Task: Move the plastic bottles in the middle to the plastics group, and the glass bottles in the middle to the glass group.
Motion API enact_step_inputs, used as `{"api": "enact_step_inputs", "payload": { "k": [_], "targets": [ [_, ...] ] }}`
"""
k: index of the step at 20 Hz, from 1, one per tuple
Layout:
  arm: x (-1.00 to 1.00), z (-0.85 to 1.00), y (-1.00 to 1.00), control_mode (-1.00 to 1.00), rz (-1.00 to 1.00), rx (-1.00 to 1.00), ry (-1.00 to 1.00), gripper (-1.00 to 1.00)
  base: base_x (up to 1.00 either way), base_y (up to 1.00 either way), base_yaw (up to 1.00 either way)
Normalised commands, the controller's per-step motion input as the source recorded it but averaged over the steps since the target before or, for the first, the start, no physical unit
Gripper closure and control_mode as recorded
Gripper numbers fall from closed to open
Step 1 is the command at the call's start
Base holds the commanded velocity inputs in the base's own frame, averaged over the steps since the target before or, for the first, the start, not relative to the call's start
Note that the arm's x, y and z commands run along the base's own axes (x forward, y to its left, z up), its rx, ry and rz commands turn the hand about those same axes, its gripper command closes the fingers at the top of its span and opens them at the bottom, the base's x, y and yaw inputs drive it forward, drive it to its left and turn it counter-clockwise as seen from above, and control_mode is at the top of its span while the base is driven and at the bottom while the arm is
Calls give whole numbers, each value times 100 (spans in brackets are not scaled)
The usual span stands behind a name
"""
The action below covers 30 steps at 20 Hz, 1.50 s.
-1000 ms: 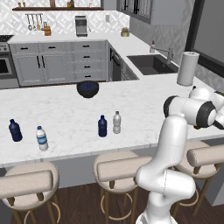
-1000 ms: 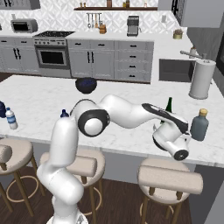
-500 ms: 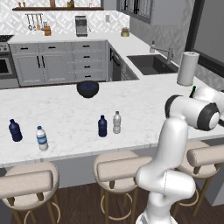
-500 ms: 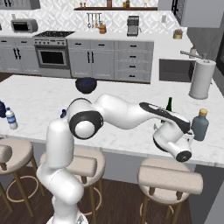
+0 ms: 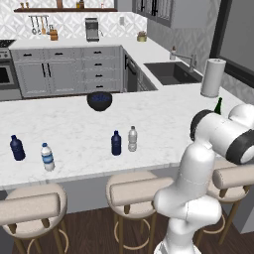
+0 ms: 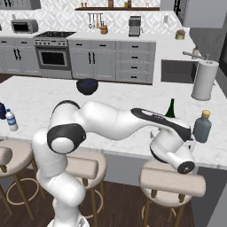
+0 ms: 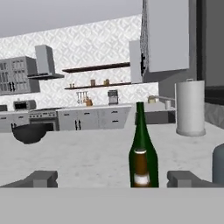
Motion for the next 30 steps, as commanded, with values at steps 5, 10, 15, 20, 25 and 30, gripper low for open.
{"api": "enact_step_inputs", "payload": {
  "k": [5,10,15,20,25,30],
  "targets": [
    [-48,38,71,-100,5,-11,15,-100,0,0,0],
    [-34,36,83,-100,3,-6,15,-100,0,0,0],
    [-17,29,92,-100,0,-1,6,-100,0,0,0],
    [-2,15,96,-100,0,-2,2,-100,0,0,0],
    [10,1,84,-100,15,0,0,-100,0,0,0],
    [18,-2,55,-100,42,0,0,-100,0,0,0]
  ]
}}
